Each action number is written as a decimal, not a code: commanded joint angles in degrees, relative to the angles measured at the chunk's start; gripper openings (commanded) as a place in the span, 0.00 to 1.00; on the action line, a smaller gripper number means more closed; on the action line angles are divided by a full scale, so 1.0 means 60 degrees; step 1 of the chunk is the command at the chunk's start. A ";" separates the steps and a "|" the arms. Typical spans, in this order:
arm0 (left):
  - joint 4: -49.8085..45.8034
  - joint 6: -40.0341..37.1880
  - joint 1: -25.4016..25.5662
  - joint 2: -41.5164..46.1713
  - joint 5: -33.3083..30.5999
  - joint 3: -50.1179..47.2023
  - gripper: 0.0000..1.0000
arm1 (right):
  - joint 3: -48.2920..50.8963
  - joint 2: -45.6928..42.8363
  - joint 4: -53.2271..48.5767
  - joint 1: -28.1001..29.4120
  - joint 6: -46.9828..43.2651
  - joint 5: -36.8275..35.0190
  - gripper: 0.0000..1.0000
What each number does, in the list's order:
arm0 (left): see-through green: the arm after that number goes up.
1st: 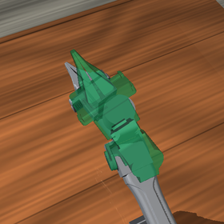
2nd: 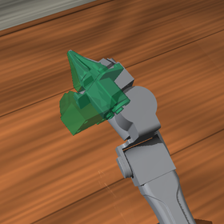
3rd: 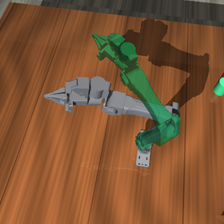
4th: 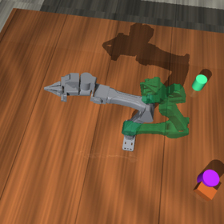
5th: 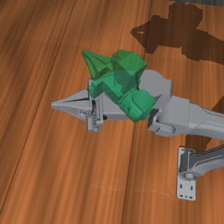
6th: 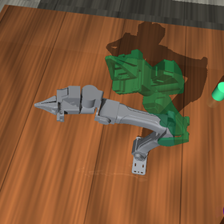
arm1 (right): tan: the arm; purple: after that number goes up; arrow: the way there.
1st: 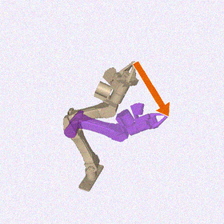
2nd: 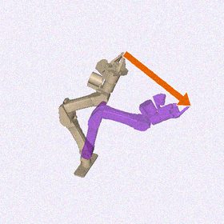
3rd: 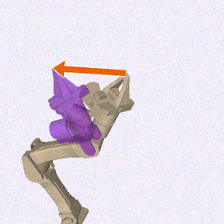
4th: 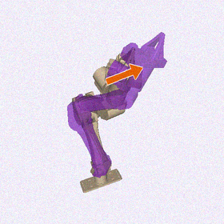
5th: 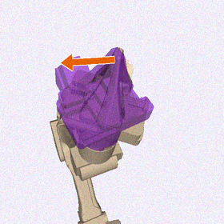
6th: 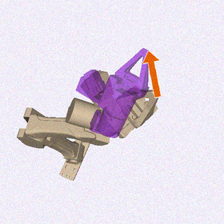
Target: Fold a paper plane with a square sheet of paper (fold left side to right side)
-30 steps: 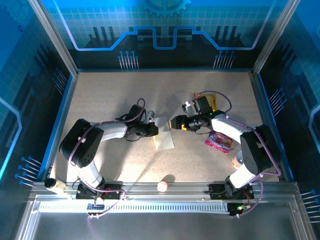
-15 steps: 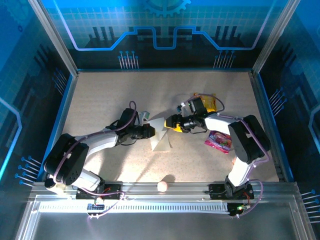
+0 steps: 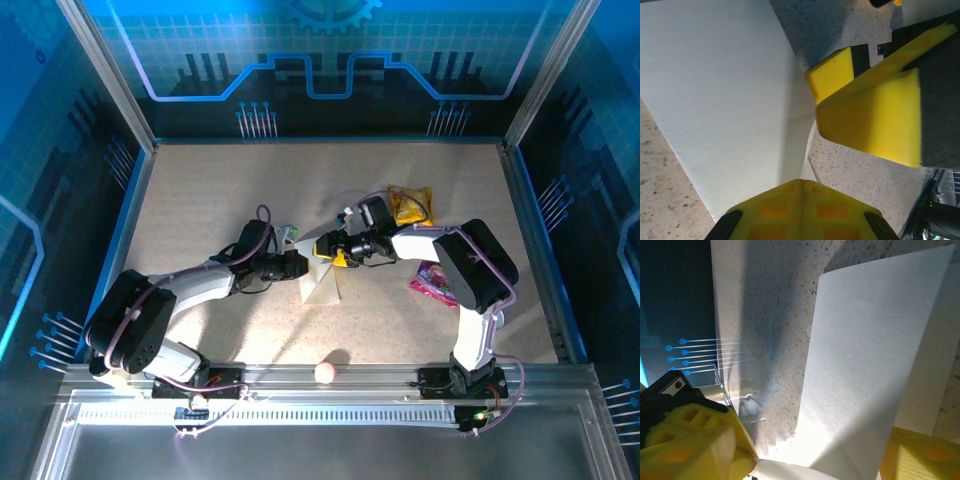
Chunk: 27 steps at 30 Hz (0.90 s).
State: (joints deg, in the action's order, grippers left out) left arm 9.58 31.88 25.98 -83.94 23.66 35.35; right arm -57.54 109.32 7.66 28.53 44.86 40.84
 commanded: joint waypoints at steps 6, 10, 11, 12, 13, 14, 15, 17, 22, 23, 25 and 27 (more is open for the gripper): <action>-0.0087 0.0377 -0.0030 -0.0805 -0.1083 -0.0289 0.24 | -0.0218 0.0296 0.0217 0.0153 0.0234 0.0270 0.65; -0.0127 0.0341 -0.0038 -0.1050 -0.1241 -0.0280 0.26 | -0.0378 0.0340 -0.0347 0.0254 -0.0098 0.0081 0.62; -0.0187 0.0277 -0.0038 -0.1116 -0.1258 -0.0237 0.27 | -0.0427 0.0366 -0.0500 0.0267 -0.0216 0.0055 0.61; -0.0244 0.0232 -0.0036 -0.1167 -0.1288 -0.0193 0.27 | -0.0443 0.0395 -0.0622 0.0283 -0.0307 0.0023 0.60; -0.0287 0.0203 -0.0041 -0.1232 -0.1321 -0.0152 0.27 | -0.0462 0.0433 -0.0722 0.0295 -0.0395 -0.0013 0.59; -0.0336 0.0154 -0.0030 -0.1290 -0.1322 -0.0098 0.27 | -0.0488 0.0482 -0.0808 0.0309 -0.0494 -0.0029 0.56; -0.0373 0.0115 -0.0045 -0.1337 -0.1336 -0.0049 0.27 | -0.0499 0.0523 -0.0879 0.0331 -0.0565 -0.0040 0.54; -0.0398 0.0111 -0.0041 -0.1409 -0.1316 0.0013 0.27 | -0.0532 0.0574 -0.1025 0.0369 -0.0692 -0.0082 0.46; -0.0437 0.0090 -0.0031 -0.1435 -0.1288 0.0120 0.27 | -0.0680 0.0594 -0.1345 0.0415 -0.0949 -0.0124 0.32; -0.0454 0.0092 -0.0035 -0.1422 -0.1292 0.0143 0.28 | -0.0720 0.0604 -0.1436 0.0427 -0.1000 -0.0106 0.30; -0.0513 0.0074 -0.0047 -0.1401 -0.1307 0.0187 0.28 | -0.0780 0.0606 -0.1593 0.0430 -0.1102 -0.0121 0.24; -0.0594 0.0060 -0.0043 -0.1282 -0.1319 0.0245 0.29 | -0.0812 0.0565 -0.1683 0.0435 -0.1161 -0.0141 0.16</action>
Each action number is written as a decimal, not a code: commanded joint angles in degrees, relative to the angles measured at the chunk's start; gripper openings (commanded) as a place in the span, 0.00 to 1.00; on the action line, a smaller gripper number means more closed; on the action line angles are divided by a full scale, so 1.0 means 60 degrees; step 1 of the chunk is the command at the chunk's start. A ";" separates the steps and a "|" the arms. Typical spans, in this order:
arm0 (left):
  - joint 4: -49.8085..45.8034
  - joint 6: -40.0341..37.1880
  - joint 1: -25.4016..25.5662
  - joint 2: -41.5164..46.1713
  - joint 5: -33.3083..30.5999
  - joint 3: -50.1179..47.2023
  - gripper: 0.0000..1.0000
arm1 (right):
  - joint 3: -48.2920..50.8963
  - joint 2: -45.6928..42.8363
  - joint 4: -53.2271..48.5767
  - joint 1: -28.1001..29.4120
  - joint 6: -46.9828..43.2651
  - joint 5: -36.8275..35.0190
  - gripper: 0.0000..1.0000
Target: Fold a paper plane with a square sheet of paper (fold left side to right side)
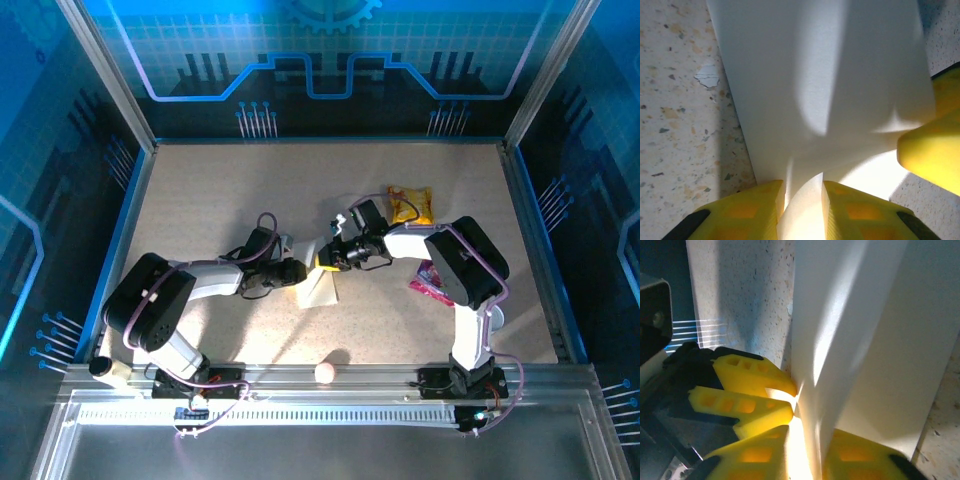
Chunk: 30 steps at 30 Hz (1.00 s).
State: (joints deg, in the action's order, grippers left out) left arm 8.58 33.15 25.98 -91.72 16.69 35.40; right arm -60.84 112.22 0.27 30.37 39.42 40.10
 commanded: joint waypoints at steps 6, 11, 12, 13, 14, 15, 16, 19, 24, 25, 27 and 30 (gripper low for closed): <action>-0.1062 -0.0313 -0.0081 0.1424 -0.0516 0.0375 0.45 | -0.0259 -0.0758 -0.0584 0.0052 -0.0567 -0.0320 0.00; -0.1392 -0.0540 -0.0396 0.3510 -0.0561 0.0404 0.60 | -0.0188 -0.2114 -0.0574 -0.0305 -0.1086 -0.0585 0.00; -0.1172 -0.0515 -0.0541 0.3984 -0.0360 0.0297 0.66 | -0.0122 -0.2429 -0.0484 -0.0418 -0.1124 -0.0591 0.00; -0.0695 -0.0418 -0.0716 0.4526 0.0059 0.0127 0.72 | -0.0032 -0.2785 -0.0320 -0.0550 -0.1149 -0.0590 0.00; -0.0205 -0.0245 -0.0903 0.4989 0.0392 -0.0056 0.79 | 0.0057 -0.3118 -0.0135 -0.0689 -0.1115 -0.0575 0.00; 0.0331 0.0000 -0.1086 0.5418 0.0681 -0.0260 0.85 | 0.0162 -0.3441 0.0093 -0.0834 -0.1045 -0.0508 0.00; 0.1028 0.0341 -0.1326 0.5867 0.0990 -0.0506 0.91 | 0.0295 -0.3789 0.0460 -0.0998 -0.0931 -0.0364 0.00; 0.2914 0.1492 -0.1915 0.6737 0.1576 -0.1138 1.00 | 0.0561 -0.4627 0.1575 -0.1402 -0.0469 0.0102 0.00; 0.4665 0.2782 -0.2191 0.6649 0.3036 -0.1142 1.00 | 0.0425 -0.5395 0.2837 -0.1649 0.0220 0.0731 0.00; 0.4957 0.3033 -0.2196 0.6445 0.3403 -0.1024 1.00 | 0.0335 -0.5418 0.3022 -0.1641 0.0386 0.0875 0.00; 0.5541 0.3374 -0.2180 0.6055 0.3939 -0.0900 1.00 | 0.0186 -0.5389 0.3485 -0.1606 0.0765 0.1132 0.00; 0.6080 0.3588 -0.2109 0.5577 0.4248 -0.0810 1.00 | 0.0107 -0.5226 0.4294 -0.1544 0.1403 0.1369 0.00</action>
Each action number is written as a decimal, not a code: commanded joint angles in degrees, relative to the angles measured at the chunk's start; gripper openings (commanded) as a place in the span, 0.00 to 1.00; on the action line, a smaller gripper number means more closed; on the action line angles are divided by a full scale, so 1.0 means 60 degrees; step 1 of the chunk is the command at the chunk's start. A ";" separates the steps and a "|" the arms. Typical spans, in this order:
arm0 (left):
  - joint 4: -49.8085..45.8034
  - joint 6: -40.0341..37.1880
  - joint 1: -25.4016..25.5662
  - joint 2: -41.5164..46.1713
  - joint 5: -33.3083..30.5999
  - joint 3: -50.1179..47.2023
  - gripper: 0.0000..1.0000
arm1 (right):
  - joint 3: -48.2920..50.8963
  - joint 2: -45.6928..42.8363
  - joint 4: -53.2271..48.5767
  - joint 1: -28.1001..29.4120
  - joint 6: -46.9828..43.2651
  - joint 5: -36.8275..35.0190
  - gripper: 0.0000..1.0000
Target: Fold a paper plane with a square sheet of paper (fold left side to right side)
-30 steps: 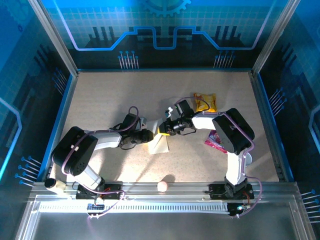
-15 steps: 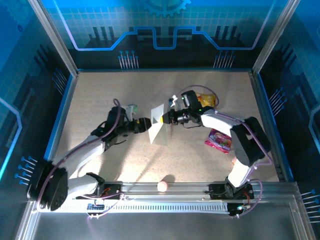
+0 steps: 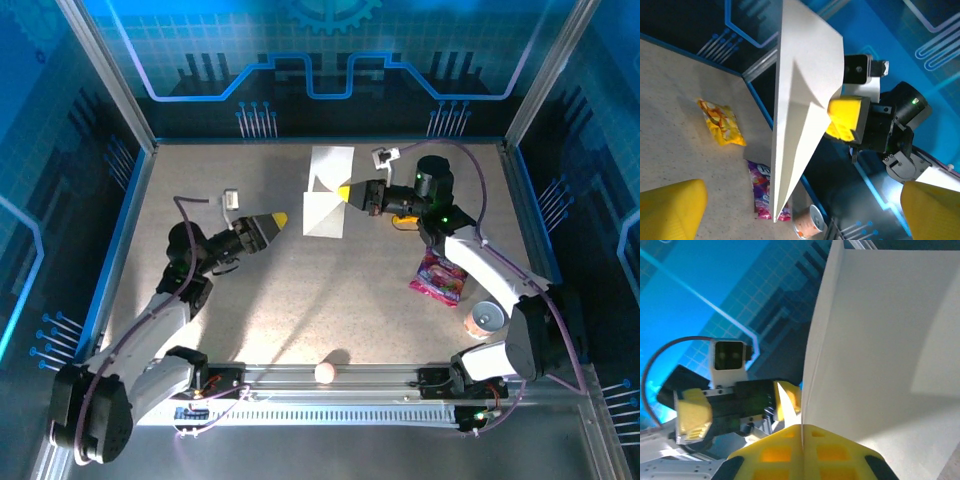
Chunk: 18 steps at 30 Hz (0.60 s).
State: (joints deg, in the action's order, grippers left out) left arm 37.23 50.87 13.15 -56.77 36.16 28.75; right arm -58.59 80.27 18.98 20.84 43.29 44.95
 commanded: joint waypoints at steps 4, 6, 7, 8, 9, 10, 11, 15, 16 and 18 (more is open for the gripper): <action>0.2283 0.1032 0.0192 -0.0843 0.0967 0.0274 1.00 | -0.0296 0.0386 0.2213 0.0210 0.1533 0.0823 0.00; 0.2491 0.1111 0.0319 -0.1121 0.1012 0.0410 0.99 | -0.0350 0.0449 0.2193 0.0307 0.1612 0.0804 0.00; 0.2505 0.1089 0.0397 -0.1269 0.1018 0.0492 0.99 | -0.0387 0.0475 0.2078 0.0369 0.1601 0.0785 0.00; 0.2544 0.1064 0.0469 -0.1392 0.1012 0.0584 0.98 | -0.0424 0.0493 0.2026 0.0427 0.1583 0.0779 0.00; 0.2627 0.1061 0.0519 -0.1510 0.1043 0.0667 0.98 | -0.0447 0.0508 0.1967 0.0486 0.1564 0.0773 0.00; 0.2737 0.1085 0.0573 -0.1642 0.1086 0.0779 0.97 | -0.0471 0.0526 0.1882 0.0545 0.1539 0.0772 0.00; 0.2846 0.1128 0.0579 -0.1749 0.1133 0.0876 0.95 | -0.0489 0.0522 0.1799 0.0591 0.1527 0.0783 0.00; 0.2894 0.0964 0.0595 -0.2002 0.1239 0.1181 0.85 | -0.0427 0.0563 0.1649 0.0701 0.1511 0.0750 0.00; 0.2773 0.0850 0.0601 -0.2029 0.1217 0.1252 0.81 | -0.0412 0.0564 0.1553 0.0717 0.1495 0.0712 0.00; 0.2700 0.0789 0.0606 -0.2089 0.1216 0.1330 0.73 | -0.0390 0.0561 0.1338 0.0731 0.1421 0.0662 0.00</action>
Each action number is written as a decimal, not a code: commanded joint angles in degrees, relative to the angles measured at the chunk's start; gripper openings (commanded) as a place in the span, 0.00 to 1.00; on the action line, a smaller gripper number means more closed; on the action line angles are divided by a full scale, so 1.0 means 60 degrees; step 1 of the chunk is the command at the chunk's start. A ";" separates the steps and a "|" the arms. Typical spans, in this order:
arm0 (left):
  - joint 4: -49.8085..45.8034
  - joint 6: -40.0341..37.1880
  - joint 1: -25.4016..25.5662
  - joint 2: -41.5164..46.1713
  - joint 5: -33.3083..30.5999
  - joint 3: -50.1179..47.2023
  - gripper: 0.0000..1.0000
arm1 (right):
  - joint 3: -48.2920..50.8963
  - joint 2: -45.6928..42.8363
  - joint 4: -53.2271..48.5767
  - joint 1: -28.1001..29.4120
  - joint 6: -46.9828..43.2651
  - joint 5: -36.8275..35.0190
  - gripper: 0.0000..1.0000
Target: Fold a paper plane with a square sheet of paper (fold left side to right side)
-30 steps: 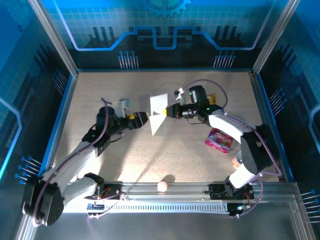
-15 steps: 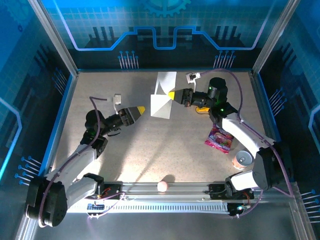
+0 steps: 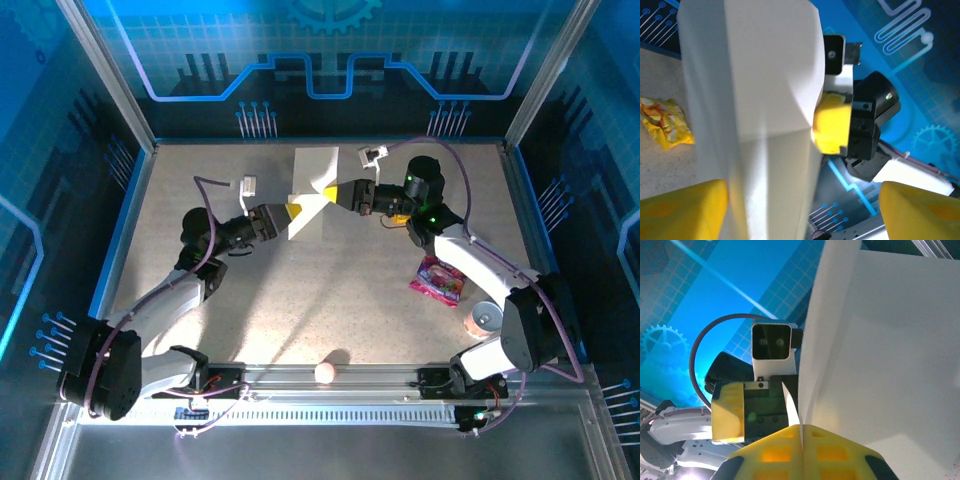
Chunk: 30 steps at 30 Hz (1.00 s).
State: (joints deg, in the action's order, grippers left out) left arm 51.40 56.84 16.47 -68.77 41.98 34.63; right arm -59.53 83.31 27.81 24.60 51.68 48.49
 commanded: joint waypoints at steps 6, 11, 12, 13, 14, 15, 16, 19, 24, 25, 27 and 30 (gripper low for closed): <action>-0.0215 -0.0425 0.0051 0.0090 0.0052 0.0333 0.47 | -0.0128 -0.0056 -0.0440 0.0104 -0.0118 -0.0120 0.03; -0.1199 -0.0968 0.0046 0.0526 -0.0290 0.0278 0.23 | -0.0119 -0.0185 -0.0872 0.0078 -0.0347 -0.0366 0.18; -0.1481 -0.1096 0.0041 0.0637 -0.0380 0.0292 0.19 | -0.0122 -0.0230 -0.1050 0.0062 -0.0454 -0.0442 0.21; -0.1828 -0.1262 0.0045 0.0740 -0.0421 0.0336 0.16 | -0.0181 -0.0296 -0.1348 0.0024 -0.0609 -0.0522 0.27; -0.2162 -0.1429 0.0051 0.0836 -0.0495 0.0366 0.14 | -0.0223 -0.0368 -0.1716 -0.0016 -0.0792 -0.0624 0.31; -0.2515 -0.1608 0.0051 0.0951 -0.0568 0.0388 0.12 | -0.0301 -0.0467 -0.2293 -0.0090 -0.1047 -0.0833 0.34; -0.2985 -0.1820 0.0048 0.1038 -0.0643 0.0450 0.10 | -0.0381 -0.0569 -0.2888 -0.0164 -0.1375 -0.1044 0.37; -0.4927 -0.2643 0.0054 0.1341 -0.1148 0.0731 0.04 | -0.0936 -0.0910 -0.5868 -0.0241 -0.2923 -0.2661 0.49; -0.9866 -0.4989 0.0439 0.1230 -0.3073 0.1986 0.00 | -0.2274 -0.0764 -1.0586 0.0027 -0.4802 -0.7050 0.61; -1.0918 -0.5428 0.0679 0.1129 -0.4028 0.2308 0.00 | -0.2349 -0.0718 -1.1049 0.0031 -0.4874 -0.7730 0.65; -1.2716 -0.6157 0.1238 0.0716 -0.6150 0.2928 0.00 | -0.2299 -0.0700 -1.1715 0.0009 -0.4825 -0.9054 0.68; -1.4240 -0.6628 0.2130 -0.0040 -0.8630 0.3498 0.00 | -0.2003 -0.0773 -1.2080 0.0031 -0.4693 -1.0275 0.75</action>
State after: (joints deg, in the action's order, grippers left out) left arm -14.52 25.39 25.67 -65.45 9.76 52.95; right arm -72.60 79.29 -33.36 24.36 25.76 1.19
